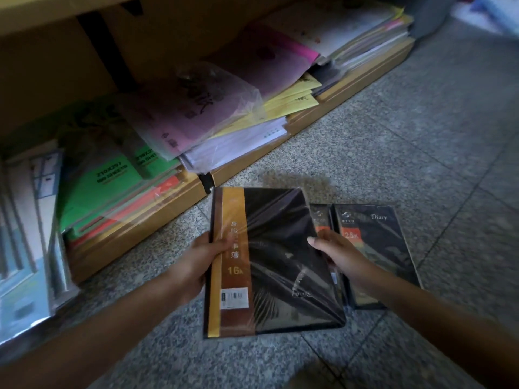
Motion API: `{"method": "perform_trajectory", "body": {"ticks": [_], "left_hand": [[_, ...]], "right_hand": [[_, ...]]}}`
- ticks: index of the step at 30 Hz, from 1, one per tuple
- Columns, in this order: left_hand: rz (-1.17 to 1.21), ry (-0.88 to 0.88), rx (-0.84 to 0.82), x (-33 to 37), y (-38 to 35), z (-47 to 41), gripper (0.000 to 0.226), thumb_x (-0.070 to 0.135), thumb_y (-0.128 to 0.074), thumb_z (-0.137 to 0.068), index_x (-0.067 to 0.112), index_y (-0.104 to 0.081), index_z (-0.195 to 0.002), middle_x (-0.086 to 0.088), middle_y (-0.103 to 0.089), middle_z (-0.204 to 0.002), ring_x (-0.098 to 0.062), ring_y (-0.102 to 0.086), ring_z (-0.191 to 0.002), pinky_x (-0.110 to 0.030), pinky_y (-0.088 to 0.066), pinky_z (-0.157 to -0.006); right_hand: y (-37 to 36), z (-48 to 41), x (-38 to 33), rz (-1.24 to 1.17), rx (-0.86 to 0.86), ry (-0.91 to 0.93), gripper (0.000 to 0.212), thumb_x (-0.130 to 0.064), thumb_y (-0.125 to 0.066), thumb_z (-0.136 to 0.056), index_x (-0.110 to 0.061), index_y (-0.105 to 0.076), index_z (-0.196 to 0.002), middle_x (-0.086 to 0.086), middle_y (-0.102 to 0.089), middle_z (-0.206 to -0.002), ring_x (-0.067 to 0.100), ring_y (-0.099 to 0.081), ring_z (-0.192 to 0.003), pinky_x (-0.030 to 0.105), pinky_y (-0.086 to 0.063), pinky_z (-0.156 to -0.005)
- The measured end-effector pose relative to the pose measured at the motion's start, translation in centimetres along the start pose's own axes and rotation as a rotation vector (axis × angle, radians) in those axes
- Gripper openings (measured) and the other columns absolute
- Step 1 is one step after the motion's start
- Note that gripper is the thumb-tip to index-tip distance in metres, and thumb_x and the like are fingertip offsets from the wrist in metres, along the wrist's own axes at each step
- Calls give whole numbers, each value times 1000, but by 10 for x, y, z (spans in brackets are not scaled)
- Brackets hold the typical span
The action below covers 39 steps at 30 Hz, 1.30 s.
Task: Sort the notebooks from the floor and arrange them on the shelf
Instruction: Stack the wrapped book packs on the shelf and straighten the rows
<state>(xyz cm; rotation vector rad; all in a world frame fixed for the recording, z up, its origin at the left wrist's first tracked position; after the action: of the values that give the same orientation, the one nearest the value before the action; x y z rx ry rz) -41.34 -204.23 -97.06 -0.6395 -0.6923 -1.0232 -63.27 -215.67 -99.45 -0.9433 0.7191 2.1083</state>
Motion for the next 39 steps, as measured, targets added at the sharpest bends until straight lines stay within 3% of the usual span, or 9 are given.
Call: {"method": "perform_trajectory", "body": {"ticks": [8, 11, 15, 21, 28, 33, 35, 37, 39], "left_hand": [[-297, -789, 60, 138, -56, 61, 24, 34, -48, -94, 11, -53, -101, 12, -61, -80, 2, -58, -72, -14, -45, -66], [-234, -938, 58, 180, -61, 84, 20, 42, -51, -93, 22, -52, -94, 12, -60, -77, -6, -57, -71, -27, -49, -64], [-55, -1077, 152, 233, -51, 117, 7, 29, -48, -95, 25, -53, -94, 4, -59, -79, -11, -57, -69, -28, -50, -60], [200, -1043, 361, 292, -14, 136, 15, 29, -43, -99, 22, -55, -93, 6, -59, -74, -6, -58, -64, -21, -50, -58], [292, -907, 376, 329, 6, 132, 29, 33, -47, -97, 9, -56, -110, -15, -67, -101, -28, -68, -88, -41, -56, -80], [189, -869, 351, 325, 10, 129, 16, 19, -58, -90, 10, -60, -104, -9, -71, -92, -21, -70, -77, -31, -59, -58], [101, -889, 346, 319, 11, 132, 31, 23, -66, -84, 16, -56, -112, -2, -72, -97, -17, -71, -82, -32, -58, -66], [-129, -867, 378, 314, 10, 140, 71, 52, -72, -71, 25, -44, -130, 4, -66, -115, -16, -68, -97, -36, -56, -80], [-637, -811, 548, 309, 7, 155, 87, 83, -48, -64, 43, -28, -139, 12, -57, -125, -13, -61, -108, -33, -49, -89]], "right_hand": [[44, 30, -73, -453, 328, 379, 11, -11, -52, -93, -20, -56, -92, -10, -70, -77, 3, -65, -75, 19, -50, -68], [49, 39, -113, -478, 262, 473, 9, -23, -55, -91, -23, -60, -98, -7, -72, -83, 9, -67, -79, 28, -51, -69], [40, 49, -158, -532, -35, 458, 57, -61, -81, -48, -23, -74, -91, 2, -74, -90, 14, -70, -76, 26, -56, -60], [35, 65, -240, -712, -204, 554, 52, -44, -94, -16, -20, -71, -56, 5, -62, -56, 12, -53, -39, 15, -37, -34], [10, 64, -315, -805, -317, 690, 17, -28, -71, -54, -20, -73, -68, 0, -68, -65, 9, -64, -50, 15, -47, -41], [7, 50, -345, -805, -250, 742, 15, -23, -48, -86, -13, -57, -91, -1, -67, -65, 9, -64, -55, 17, -50, -46], [7, 45, -355, -822, -227, 768, 16, -21, -43, -93, -13, -57, -93, 0, -69, -68, 9, -66, -58, 19, -52, -49], [9, 42, -363, -872, -214, 795, 17, -19, -42, -96, -11, -57, -97, 0, -71, -75, 8, -68, -65, 21, -54, -53], [10, 40, -365, -882, -184, 821, 17, -15, -42, -96, -7, -57, -102, 2, -73, -80, 9, -70, -71, 22, -55, -56]]}}
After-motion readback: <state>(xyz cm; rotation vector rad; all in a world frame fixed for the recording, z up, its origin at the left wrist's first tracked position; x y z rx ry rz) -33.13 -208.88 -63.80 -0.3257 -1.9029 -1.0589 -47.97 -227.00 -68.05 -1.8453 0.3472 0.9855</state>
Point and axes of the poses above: each hand's wrist, its own z-axis away from the middle knuckle, its own y-axis out of the back of the hand, x = y × z, the point moved 7 cm from there along -z, towards the middle knuckle
